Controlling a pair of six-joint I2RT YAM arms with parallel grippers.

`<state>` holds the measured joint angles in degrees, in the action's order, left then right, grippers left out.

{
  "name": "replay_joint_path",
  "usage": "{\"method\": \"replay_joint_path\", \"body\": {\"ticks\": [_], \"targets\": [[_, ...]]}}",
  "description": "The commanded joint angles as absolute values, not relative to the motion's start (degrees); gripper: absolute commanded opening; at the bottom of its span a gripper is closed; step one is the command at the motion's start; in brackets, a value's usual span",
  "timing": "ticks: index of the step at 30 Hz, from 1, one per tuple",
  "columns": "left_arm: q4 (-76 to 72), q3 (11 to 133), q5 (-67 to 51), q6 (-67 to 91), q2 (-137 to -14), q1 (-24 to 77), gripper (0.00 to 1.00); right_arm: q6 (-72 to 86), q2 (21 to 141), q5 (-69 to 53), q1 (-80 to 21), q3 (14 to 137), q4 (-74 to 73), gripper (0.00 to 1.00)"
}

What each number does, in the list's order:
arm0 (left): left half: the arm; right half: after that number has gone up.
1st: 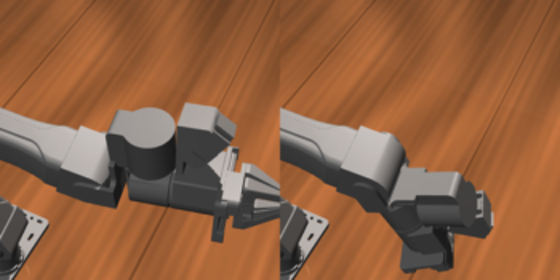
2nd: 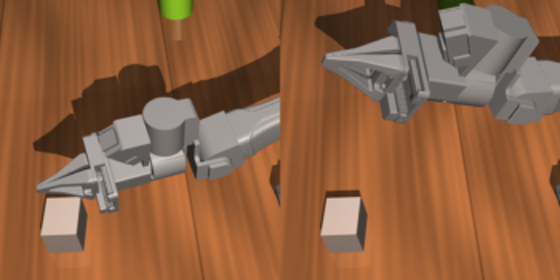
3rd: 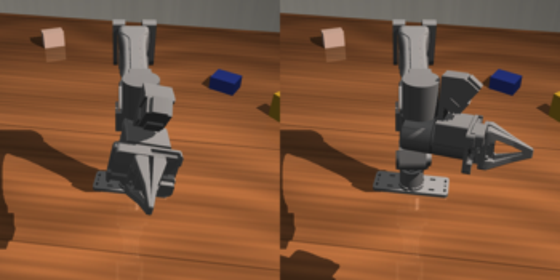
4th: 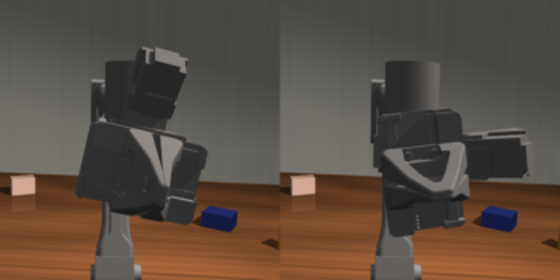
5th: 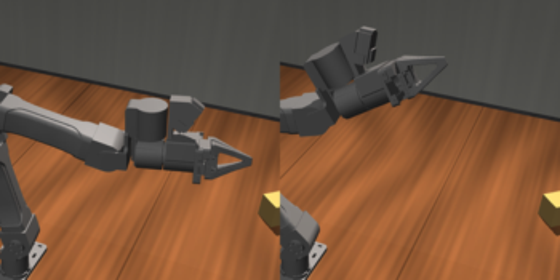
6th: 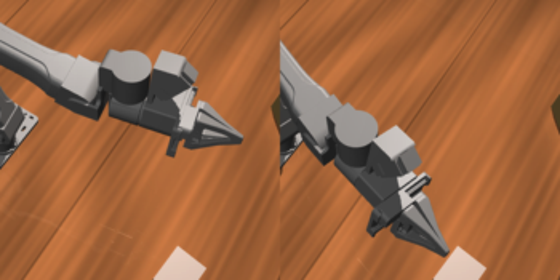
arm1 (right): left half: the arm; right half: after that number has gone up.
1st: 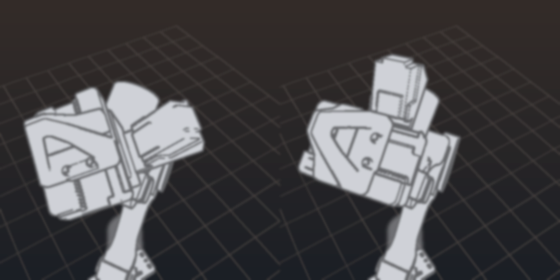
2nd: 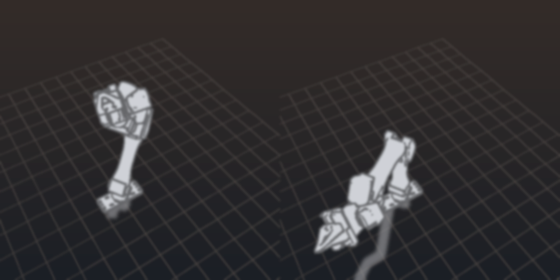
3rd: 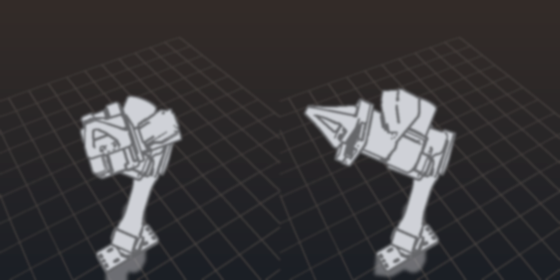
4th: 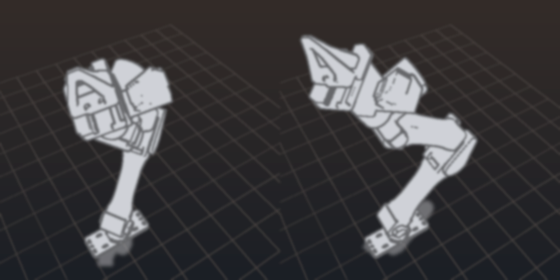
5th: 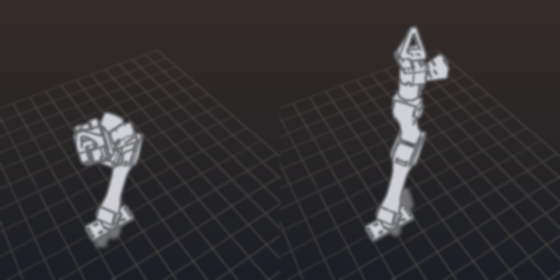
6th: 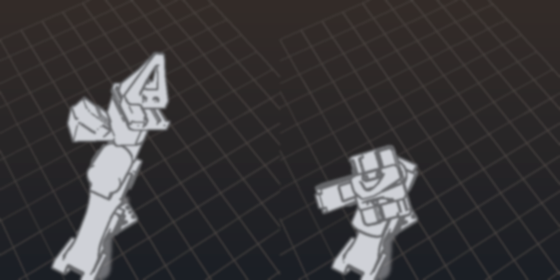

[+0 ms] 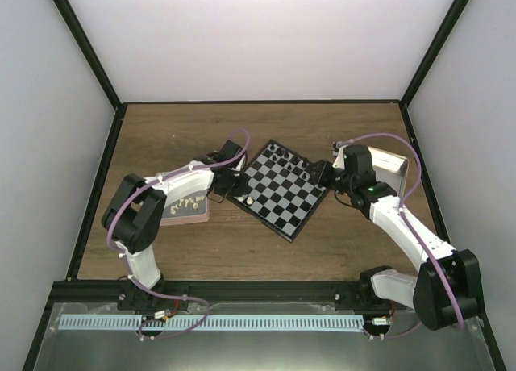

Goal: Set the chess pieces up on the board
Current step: Place the chess piece on the chessboard.

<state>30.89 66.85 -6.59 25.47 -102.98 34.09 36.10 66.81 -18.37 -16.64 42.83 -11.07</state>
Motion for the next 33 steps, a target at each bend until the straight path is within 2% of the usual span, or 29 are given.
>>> {"method": "replay_joint_path", "body": {"ticks": [1,11,16,19,27,33], "targets": [[29.9,69.4,-4.1,25.1,-104.5,34.5,0.11,36.5,65.8,-17.6,-17.1,42.0,-10.5,0.31],[29.8,68.7,-4.4,24.9,-104.5,34.6,0.14,36.7,66.1,-17.8,-17.1,41.7,-10.2,0.31],[29.9,68.5,-5.0,25.2,-103.0,34.6,0.33,36.7,66.1,-17.9,-17.1,41.6,-10.3,0.31],[30.5,69.5,-4.3,25.3,-101.4,34.6,0.37,36.7,66.2,-18.0,-17.1,41.6,-10.2,0.31],[31.4,66.9,12.7,30.5,-92.3,32.1,0.46,36.7,65.7,-17.9,-17.1,41.6,-10.4,0.32],[27.6,58.1,14.6,36.5,-85.2,22.6,0.46,36.8,65.5,-18.2,-17.2,41.5,-10.5,0.32]]}}
